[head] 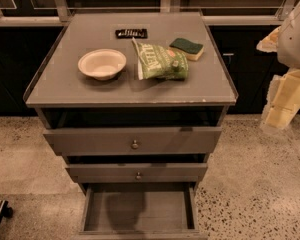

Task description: Place green jalapeno chip bag into bottom drawer

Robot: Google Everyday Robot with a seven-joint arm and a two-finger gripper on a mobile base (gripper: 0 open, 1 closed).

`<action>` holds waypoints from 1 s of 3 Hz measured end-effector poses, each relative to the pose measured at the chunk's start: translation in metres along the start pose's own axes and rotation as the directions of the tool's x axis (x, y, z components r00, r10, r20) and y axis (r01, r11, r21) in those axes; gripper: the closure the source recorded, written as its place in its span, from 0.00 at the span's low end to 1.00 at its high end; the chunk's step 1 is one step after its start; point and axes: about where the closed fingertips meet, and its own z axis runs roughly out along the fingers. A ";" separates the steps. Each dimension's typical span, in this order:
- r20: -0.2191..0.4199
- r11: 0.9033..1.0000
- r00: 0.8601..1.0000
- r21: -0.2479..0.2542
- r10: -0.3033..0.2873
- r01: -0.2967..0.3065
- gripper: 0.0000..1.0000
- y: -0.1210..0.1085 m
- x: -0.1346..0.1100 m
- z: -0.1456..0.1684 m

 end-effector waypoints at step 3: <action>0.179 0.989 0.974 0.086 -0.136 0.123 0.00 -0.086 -0.083 0.013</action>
Offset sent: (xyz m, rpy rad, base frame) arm 0.1037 0.0367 0.0375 0.0652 -0.1390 0.1458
